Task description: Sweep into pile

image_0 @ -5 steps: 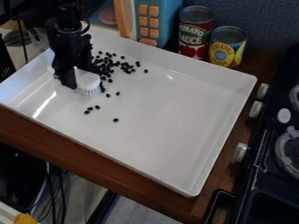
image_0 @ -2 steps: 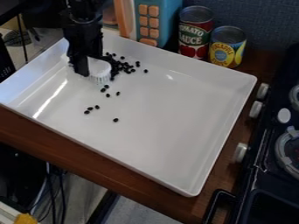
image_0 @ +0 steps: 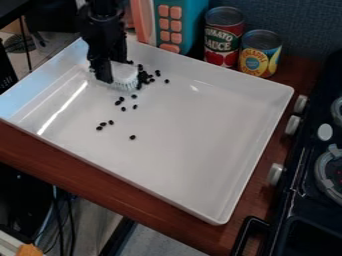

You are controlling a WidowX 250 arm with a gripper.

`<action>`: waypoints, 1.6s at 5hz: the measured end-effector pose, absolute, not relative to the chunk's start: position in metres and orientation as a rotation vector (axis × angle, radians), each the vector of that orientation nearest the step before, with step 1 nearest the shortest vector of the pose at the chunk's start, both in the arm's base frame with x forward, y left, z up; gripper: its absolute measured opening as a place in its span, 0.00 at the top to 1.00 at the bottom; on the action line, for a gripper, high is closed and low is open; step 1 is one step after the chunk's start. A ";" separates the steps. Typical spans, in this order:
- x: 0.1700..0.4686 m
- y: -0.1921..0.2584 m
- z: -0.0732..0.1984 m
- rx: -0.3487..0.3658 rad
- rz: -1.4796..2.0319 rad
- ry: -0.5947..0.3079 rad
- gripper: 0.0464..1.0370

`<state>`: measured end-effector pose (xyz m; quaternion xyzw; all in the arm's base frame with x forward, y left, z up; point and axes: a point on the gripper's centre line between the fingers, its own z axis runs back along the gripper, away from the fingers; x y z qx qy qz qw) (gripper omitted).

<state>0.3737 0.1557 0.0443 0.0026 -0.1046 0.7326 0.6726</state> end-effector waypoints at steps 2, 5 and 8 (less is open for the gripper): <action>0.359 0.136 0.119 -0.137 1.645 -0.298 0.31; 0.271 0.080 0.087 -0.020 1.741 -0.199 0.31; 0.258 0.084 0.040 0.102 1.779 -0.256 0.31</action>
